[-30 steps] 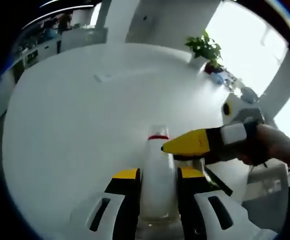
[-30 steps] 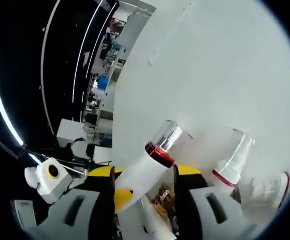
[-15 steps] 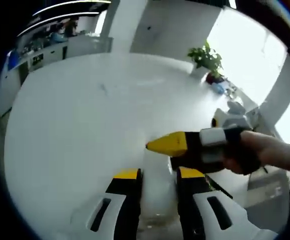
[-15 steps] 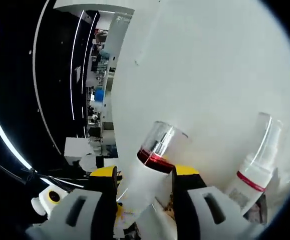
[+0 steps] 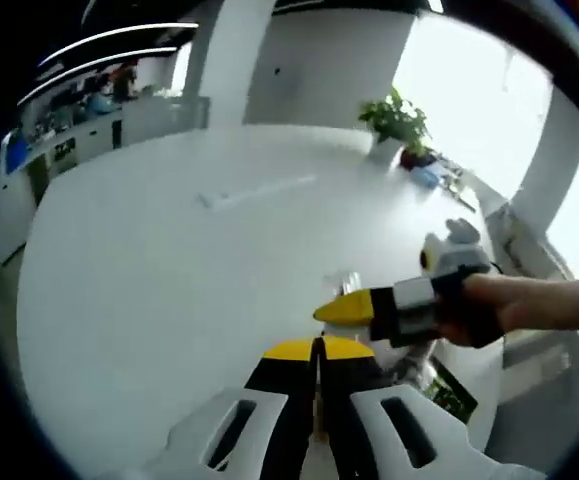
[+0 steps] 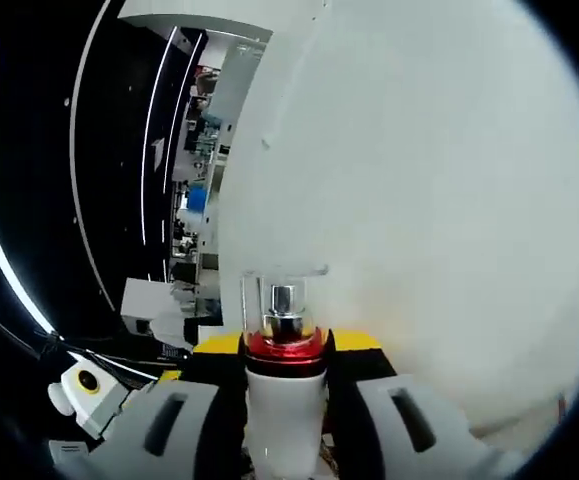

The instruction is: Arrange the skincare products in the storage area until every visible bottle or jar stands upright without overlapping.

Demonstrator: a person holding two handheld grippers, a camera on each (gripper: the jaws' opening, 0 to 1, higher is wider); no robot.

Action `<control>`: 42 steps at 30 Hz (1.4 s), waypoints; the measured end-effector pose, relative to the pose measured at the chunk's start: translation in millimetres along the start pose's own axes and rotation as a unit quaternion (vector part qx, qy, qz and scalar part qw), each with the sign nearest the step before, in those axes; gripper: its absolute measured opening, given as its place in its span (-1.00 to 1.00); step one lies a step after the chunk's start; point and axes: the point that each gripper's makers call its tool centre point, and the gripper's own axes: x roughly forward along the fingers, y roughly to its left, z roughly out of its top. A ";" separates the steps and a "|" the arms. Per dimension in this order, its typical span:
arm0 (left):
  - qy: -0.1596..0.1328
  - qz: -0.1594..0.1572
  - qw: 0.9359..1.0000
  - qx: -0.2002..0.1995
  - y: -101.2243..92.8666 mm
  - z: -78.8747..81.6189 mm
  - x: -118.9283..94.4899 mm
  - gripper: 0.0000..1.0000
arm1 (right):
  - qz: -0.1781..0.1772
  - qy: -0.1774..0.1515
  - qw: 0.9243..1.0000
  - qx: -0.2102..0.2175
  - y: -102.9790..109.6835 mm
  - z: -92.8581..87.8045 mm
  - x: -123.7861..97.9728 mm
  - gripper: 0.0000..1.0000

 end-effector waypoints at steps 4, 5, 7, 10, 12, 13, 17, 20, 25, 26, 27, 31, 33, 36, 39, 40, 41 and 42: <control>0.008 0.000 1.000 0.015 -2.1 -6.1 -2.1 -1.00 | 0.015 -0.012 1.000 -0.007 4.6 2.9 -3.6 -0.42; 0.010 -0.002 1.000 0.014 -2.8 -7.1 -3.1 -1.00 | 0.020 -0.015 1.000 -0.012 6.9 3.6 -4.4 -0.42; 0.010 -0.010 1.000 0.013 -6.6 -8.4 -6.3 -1.00 | 0.027 -0.015 0.999 -0.026 11.3 3.9 -5.8 -0.43; 0.013 -0.019 1.000 0.017 -12.7 -11.1 -9.7 -0.94 | 0.039 -0.020 0.998 -0.038 16.8 4.4 -7.6 -0.43; 0.016 -0.023 0.999 0.023 -15.4 -12.9 -11.9 -0.94 | 0.046 -0.020 0.998 -0.046 19.7 4.9 -8.5 -0.43; 0.017 -0.025 0.999 0.024 -16.1 -13.6 -13.6 -0.93 | 0.050 -0.021 0.997 -0.053 21.9 5.2 -9.4 -0.44; 0.020 -0.038 0.999 0.022 -21.0 -16.4 -19.3 -0.87 | 0.064 -0.026 0.995 -0.076 30.0 7.3 -12.4 -0.44; 0.020 -0.046 0.999 0.018 -24.6 -17.7 -22.7 -0.80 | 0.074 -0.034 0.992 -0.093 35.9 11.8 -15.1 -0.45; 0.017 -0.052 0.998 0.025 -29.2 -19.6 -26.7 -0.71 | 0.104 -0.031 0.987 -0.123 52.3 12.7 -21.7 -0.45; 0.016 -0.052 0.998 0.023 -29.6 -18.9 -26.8 -0.70 | 0.109 -0.029 0.984 -0.138 57.0 12.3 -24.1 -0.45; 0.013 -0.056 0.998 0.020 -31.9 -17.8 -27.9 -0.69 | 0.111 -0.028 0.983 -0.145 59.8 12.2 -25.9 -0.45; -0.006 -0.086 0.996 0.015 -46.0 -11.6 -30.6 -0.55 | 0.128 -0.026 0.976 -0.172 72.6 6.8 -38.0 -0.45; -0.003 -0.092 0.996 0.013 -50.8 -12.4 -31.8 -0.52 | 0.135 -0.025 0.974 -0.182 78.5 4.4 -44.7 -0.45; -0.011 -0.109 0.994 0.010 -59.8 -10.3 -33.1 -0.49 | 0.144 -0.021 0.965 -0.217 86.1 0.6 -54.0 -0.45; -0.007 -0.114 0.993 0.022 -68.2 -12.1 -32.1 -0.45 | 0.148 -0.013 0.959 -0.243 91.1 -3.7 -61.7 -0.45; -0.004 -0.116 0.993 0.029 -71.5 -13.1 -32.4 -0.45 | 0.155 -0.010 0.954 -0.258 93.9 -5.1 -64.8 -0.45; -0.005 -0.115 0.993 0.033 -73.0 -13.2 -32.8 -0.45 | 0.158 -0.008 0.952 -0.263 95.6 -6.5 -67.2 -0.45; -0.008 -0.115 0.993 0.036 -74.2 -12.8 -33.4 -0.43 | 0.162 -0.007 0.950 -0.268 97.7 -7.9 -70.0 -0.45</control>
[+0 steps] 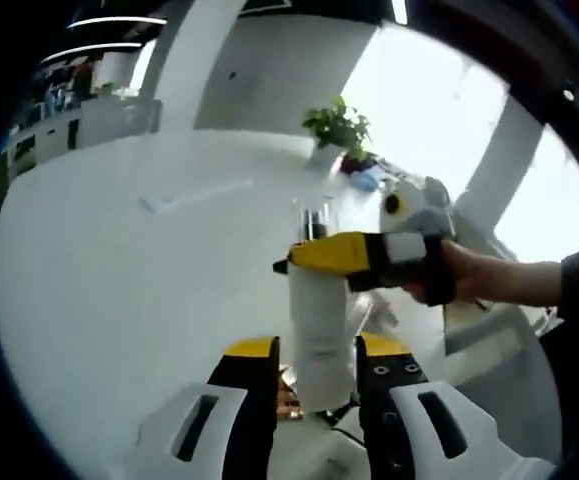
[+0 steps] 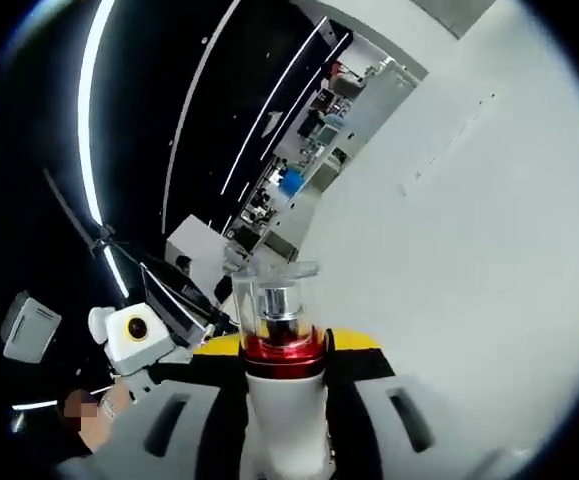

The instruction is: Arrange the skincare products in the storage area until every visible bottle or jar stands upright without overlapping.

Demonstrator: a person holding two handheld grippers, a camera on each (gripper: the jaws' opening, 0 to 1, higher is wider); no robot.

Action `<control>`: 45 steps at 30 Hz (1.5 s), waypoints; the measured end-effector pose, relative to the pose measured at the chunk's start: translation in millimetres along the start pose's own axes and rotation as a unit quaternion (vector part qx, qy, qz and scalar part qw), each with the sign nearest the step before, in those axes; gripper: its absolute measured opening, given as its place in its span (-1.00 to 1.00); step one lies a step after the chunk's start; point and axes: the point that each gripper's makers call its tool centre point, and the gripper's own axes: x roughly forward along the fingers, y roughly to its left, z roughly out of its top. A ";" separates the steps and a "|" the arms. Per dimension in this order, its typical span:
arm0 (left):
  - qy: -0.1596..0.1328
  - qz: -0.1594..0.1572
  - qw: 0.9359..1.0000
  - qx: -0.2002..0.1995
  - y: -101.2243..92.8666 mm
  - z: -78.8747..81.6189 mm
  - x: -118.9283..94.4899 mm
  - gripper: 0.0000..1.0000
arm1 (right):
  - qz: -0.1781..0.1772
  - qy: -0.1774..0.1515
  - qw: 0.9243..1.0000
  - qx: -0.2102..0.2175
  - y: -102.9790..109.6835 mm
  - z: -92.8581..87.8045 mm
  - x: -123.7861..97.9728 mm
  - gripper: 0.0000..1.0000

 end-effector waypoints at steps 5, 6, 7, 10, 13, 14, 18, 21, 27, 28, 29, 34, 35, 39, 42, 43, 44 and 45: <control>-0.013 -0.018 1.000 0.010 -3.5 4.3 1.7 -0.29 | 0.026 -0.001 1.000 -0.013 17.6 -0.9 -9.6 -0.45; -0.018 -0.018 0.999 0.019 -5.4 5.3 2.8 -0.27 | 0.036 0.000 0.999 -0.018 23.5 -1.7 -11.5 -0.45; -0.016 -0.021 0.999 0.018 -7.9 4.0 3.7 -0.23 | 0.044 0.000 0.999 -0.024 28.5 -1.9 -12.8 -0.45; -0.013 -0.043 0.999 0.013 -17.4 1.4 7.9 -0.06 | 0.064 0.002 0.997 -0.039 43.3 -1.3 -16.3 -0.44; -0.024 -0.061 0.998 0.014 -26.9 2.7 9.0 -0.05 | 0.088 0.006 0.994 -0.066 59.2 -1.0 -20.0 -0.44; -0.029 -0.071 0.997 0.012 -31.2 3.9 9.1 -0.05 | 0.094 0.009 0.993 -0.074 65.0 -1.4 -21.9 -0.44; -0.039 -0.098 0.994 0.025 -47.0 7.2 6.6 -0.03 | 0.124 0.020 0.986 -0.107 84.6 -3.8 -29.0 -0.44; -0.040 -0.112 0.992 0.031 -60.0 7.6 6.6 -0.04 | 0.136 0.027 0.982 -0.130 94.1 -5.8 -33.0 -0.44; -0.051 -0.136 0.989 0.035 -74.9 7.8 7.4 -0.05 | 0.158 0.040 0.977 -0.137 101.0 -10.5 -40.6 -0.44; -0.055 -0.138 0.988 0.042 -77.3 8.1 7.4 -0.06 | 0.158 0.041 0.977 -0.138 101.2 -11.0 -42.1 -0.44; -0.062 -0.142 0.986 0.054 -80.5 9.2 7.5 -0.13 | 0.162 0.042 0.975 -0.143 102.2 -11.6 -45.0 -0.44; -0.073 -0.166 0.981 0.063 -95.8 10.1 10.8 -0.14 | 0.179 0.052 0.971 -0.153 108.8 -16.7 -54.6 -0.44; -0.073 -0.173 0.980 0.064 -98.6 10.1 11.0 -0.14 | 0.184 0.055 0.968 -0.159 110.5 -18.6 -56.3 -0.44; -0.085 -0.193 0.974 0.078 -110.0 12.4 9.5 -0.16 | 0.204 0.054 0.965 -0.154 114.7 -21.2 -64.9 -0.44; -0.096 -0.207 0.971 0.075 -115.4 16.3 5.8 -0.18 | 0.218 0.061 0.960 -0.167 120.3 -24.8 -71.8 -0.44; -0.095 -0.210 0.970 0.073 -116.8 16.5 5.3 -0.18 | 0.218 0.063 0.959 -0.167 120.5 -25.3 -72.2 -0.44; -0.095 -0.212 0.970 0.072 -117.9 16.4 5.2 -0.19 | 0.221 0.065 0.959 -0.167 121.2 -26.1 -72.9 -0.44; -0.094 -0.214 0.969 0.075 -119.8 15.8 5.8 -0.21 | 0.223 0.066 0.958 -0.168 121.7 -26.7 -73.6 -0.44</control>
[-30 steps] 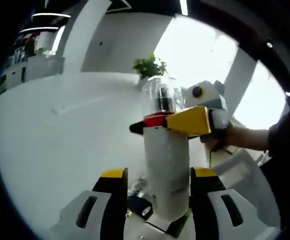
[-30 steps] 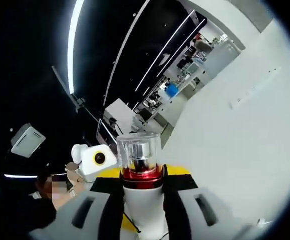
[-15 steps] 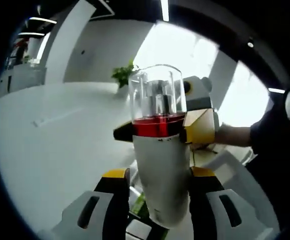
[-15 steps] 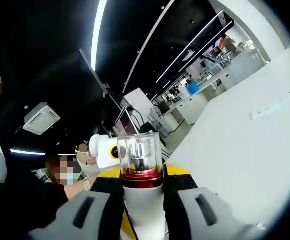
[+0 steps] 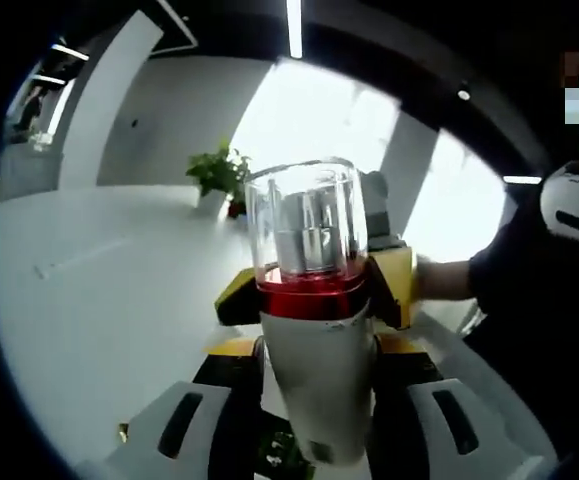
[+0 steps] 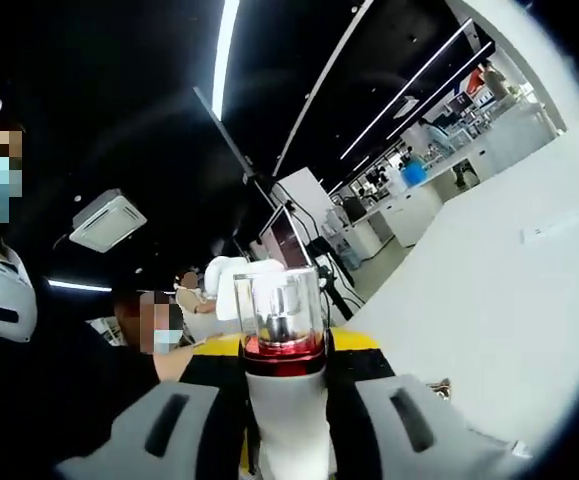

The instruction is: Arrange the skincare products in the storage area until every visible bottle or jar stands upright without overlapping.

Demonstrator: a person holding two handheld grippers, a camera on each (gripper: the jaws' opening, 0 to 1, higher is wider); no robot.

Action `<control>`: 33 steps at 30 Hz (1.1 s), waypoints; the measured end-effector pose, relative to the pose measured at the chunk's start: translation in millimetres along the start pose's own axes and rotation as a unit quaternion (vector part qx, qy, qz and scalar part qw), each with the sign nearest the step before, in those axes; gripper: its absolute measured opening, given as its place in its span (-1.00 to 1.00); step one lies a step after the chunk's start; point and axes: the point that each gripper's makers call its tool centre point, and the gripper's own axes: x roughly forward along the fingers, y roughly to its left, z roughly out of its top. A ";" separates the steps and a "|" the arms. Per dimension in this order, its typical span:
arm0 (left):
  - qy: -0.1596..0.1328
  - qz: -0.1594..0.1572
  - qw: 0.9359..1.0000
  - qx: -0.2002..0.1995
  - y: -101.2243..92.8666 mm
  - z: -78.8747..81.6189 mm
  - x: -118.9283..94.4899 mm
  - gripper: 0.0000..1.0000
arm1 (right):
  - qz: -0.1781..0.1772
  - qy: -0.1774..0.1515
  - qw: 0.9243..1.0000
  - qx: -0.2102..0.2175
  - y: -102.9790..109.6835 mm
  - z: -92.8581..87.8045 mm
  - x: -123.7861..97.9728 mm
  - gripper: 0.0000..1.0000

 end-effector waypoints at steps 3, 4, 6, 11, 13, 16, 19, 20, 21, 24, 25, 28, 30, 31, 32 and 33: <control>-0.004 -0.006 1.000 0.030 -5.7 -0.7 3.0 -0.30 | 0.001 0.006 1.000 -0.011 2.4 -2.9 -2.3 -0.44; -0.010 -0.001 1.000 0.028 -5.8 0.2 2.8 -0.30 | 0.003 0.006 1.000 -0.010 3.4 -2.9 -3.1 -0.44; -0.018 -0.006 1.000 0.017 -7.3 0.9 1.6 -0.31 | 0.003 0.003 1.000 -0.009 4.9 -2.4 -6.5 -0.44; -0.024 -0.009 1.000 -0.016 -11.2 -1.2 3.6 -0.35 | 0.008 0.000 1.000 -0.021 10.9 -3.8 -9.6 -0.44; -0.025 -0.002 1.000 -0.018 -13.6 0.1 4.7 -0.36 | 0.012 -0.003 1.000 -0.022 12.5 -3.1 -11.4 -0.43; -0.021 0.015 0.999 -0.025 -17.1 0.5 7.6 -0.36 | 0.014 -0.002 1.000 -0.021 15.1 -2.3 -13.5 -0.43; -0.023 0.029 0.999 -0.019 -19.8 0.9 10.1 -0.37 | 0.017 -0.003 0.999 -0.033 19.4 -1.5 -17.0 -0.42; -0.023 0.035 0.999 -0.018 -21.1 0.6 12.0 -0.37 | 0.016 0.000 0.999 -0.036 20.5 -1.7 -17.9 -0.42; -0.023 0.039 0.999 -0.016 -21.8 0.6 12.9 -0.37 | 0.016 0.002 0.999 -0.038 21.8 -1.7 -19.2 -0.41; -0.019 0.056 0.998 -0.010 -21.4 -0.5 16.5 -0.38 | 0.003 0.014 0.999 -0.045 20.9 -3.3 -21.7 -0.40; -0.016 0.061 0.998 -0.014 -20.7 -1.1 17.3 -0.38 | -0.006 0.020 0.999 -0.043 19.0 -4.2 -22.7 -0.40; -0.018 0.078 0.997 -0.011 -22.3 0.3 19.5 -0.38 | -0.013 0.025 0.998 -0.049 20.7 -3.0 -25.1 -0.39; -0.019 0.092 0.996 -0.002 -21.3 1.5 20.7 -0.38 | -0.034 0.033 0.997 -0.062 18.6 -1.9 -27.9 -0.38; -0.018 0.105 0.994 0.001 -19.1 1.4 21.5 -0.38 | -0.060 0.039 0.995 -0.065 13.7 -1.6 -30.2 -0.37; -0.017 0.116 0.993 -0.002 -16.1 0.7 21.7 -0.39 | -0.076 0.046 0.994 -0.070 11.2 -2.0 -31.8 -0.36; -0.016 0.128 0.992 0.006 -12.6 -0.5 22.0 -0.39 | -0.096 0.055 0.990 -0.091 7.8 -1.8 -34.0 -0.35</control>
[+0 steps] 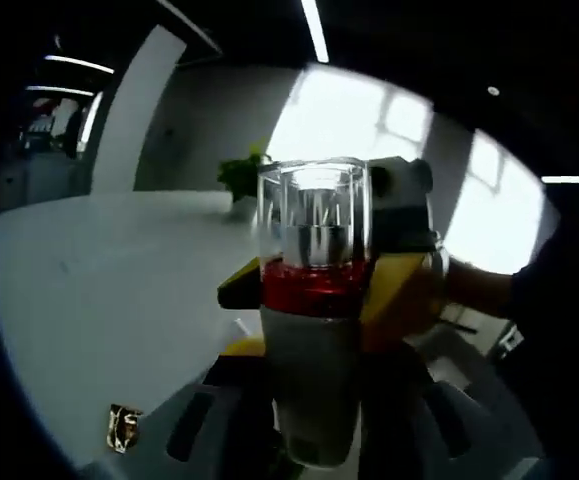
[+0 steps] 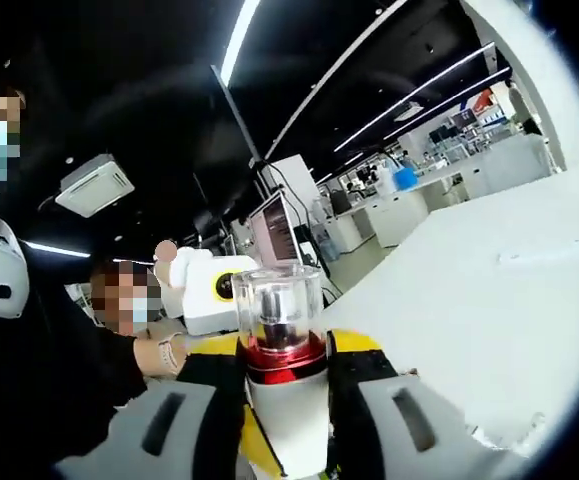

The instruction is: Arrange the skincare products in the storage area until every visible bottle or jar stands upright without overlapping.

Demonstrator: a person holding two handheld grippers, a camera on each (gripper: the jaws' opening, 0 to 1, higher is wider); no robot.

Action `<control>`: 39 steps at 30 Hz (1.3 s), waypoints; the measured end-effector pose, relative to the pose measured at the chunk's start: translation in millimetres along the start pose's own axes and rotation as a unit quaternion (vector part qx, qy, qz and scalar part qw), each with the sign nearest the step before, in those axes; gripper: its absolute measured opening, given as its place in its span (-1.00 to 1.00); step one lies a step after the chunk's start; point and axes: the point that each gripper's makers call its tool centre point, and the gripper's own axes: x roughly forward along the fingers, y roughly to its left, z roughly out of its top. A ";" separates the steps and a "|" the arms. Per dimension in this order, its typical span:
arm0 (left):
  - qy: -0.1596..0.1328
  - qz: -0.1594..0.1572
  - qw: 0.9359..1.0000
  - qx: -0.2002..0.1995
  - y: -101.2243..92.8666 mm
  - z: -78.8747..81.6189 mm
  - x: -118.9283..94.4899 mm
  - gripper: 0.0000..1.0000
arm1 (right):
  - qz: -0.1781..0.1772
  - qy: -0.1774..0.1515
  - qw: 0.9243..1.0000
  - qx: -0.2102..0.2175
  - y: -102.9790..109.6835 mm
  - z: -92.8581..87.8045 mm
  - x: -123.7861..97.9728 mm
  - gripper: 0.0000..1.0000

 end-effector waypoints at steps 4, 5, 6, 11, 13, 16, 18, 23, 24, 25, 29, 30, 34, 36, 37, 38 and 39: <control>0.005 0.011 1.000 -0.007 1.8 -6.0 5.8 -0.39 | -0.048 0.014 0.998 -0.042 -5.0 -2.0 -5.2 -0.34; 0.005 0.012 1.000 -0.008 1.4 -6.5 6.8 -0.39 | -0.055 0.016 0.997 -0.041 -5.7 -2.5 -6.3 -0.33; 0.002 0.015 1.000 -0.006 0.5 -6.7 7.7 -0.39 | -0.061 0.013 0.997 -0.045 -5.6 -1.8 -8.4 -0.33; 0.003 0.019 1.000 0.010 -5.5 -8.2 12.7 -0.40 | -0.074 -0.019 0.997 -0.026 -6.0 8.8 -21.1 -0.31; 0.007 0.022 0.999 0.022 -7.4 -9.8 14.9 -0.40 | -0.087 -0.040 0.995 -0.003 -9.5 17.6 -27.3 -0.32; 0.008 0.027 0.999 0.024 -7.2 -10.1 18.7 -0.40 | -0.091 -0.035 0.995 0.000 -11.0 17.5 -32.4 -0.31; 0.006 0.029 0.999 0.025 -7.0 -10.5 21.6 -0.40 | -0.102 -0.030 0.994 -0.001 -13.2 16.1 -34.7 -0.31; 0.013 0.032 0.999 0.035 -8.3 -13.3 28.5 -0.40 | -0.112 -0.035 0.993 0.009 -14.3 16.1 -42.2 -0.35; 0.017 0.031 0.999 0.039 -9.3 -14.8 30.4 -0.40 | -0.112 -0.037 0.993 0.007 -14.6 16.8 -44.1 -0.35; 0.017 0.030 0.999 0.039 -9.4 -15.4 31.7 -0.40 | -0.115 -0.032 0.993 0.010 -15.5 15.5 -45.2 -0.35; 0.017 0.026 0.999 0.036 -11.2 -16.9 36.8 -0.40 | -0.126 -0.025 0.992 0.000 -16.9 13.0 -50.5 -0.37; 0.017 0.025 0.999 0.035 -11.5 -17.7 38.9 -0.40 | -0.127 -0.024 0.992 -0.003 -18.7 12.9 -51.5 -0.38; 0.022 0.021 0.999 0.025 -13.1 -24.4 47.5 -0.40 | -0.130 -0.012 0.991 -0.009 -23.4 6.4 -56.5 -0.39; 0.027 0.020 0.999 0.025 -13.7 -29.6 52.9 -0.40 | -0.132 0.000 0.991 -0.021 -24.8 0.7 -58.5 -0.39; 0.034 0.019 0.999 0.026 -14.7 -33.5 56.1 -0.40 | -0.130 0.009 0.991 -0.032 -25.1 -3.1 -59.1 -0.39; 0.039 0.018 0.999 0.024 -15.1 -36.0 58.1 -0.40 | -0.131 0.014 0.991 -0.037 -24.9 -5.7 -59.4 -0.39; 0.044 0.017 0.999 0.023 -15.7 -39.5 61.0 -0.40 | -0.131 0.019 0.990 -0.042 -25.0 -8.4 -59.9 -0.39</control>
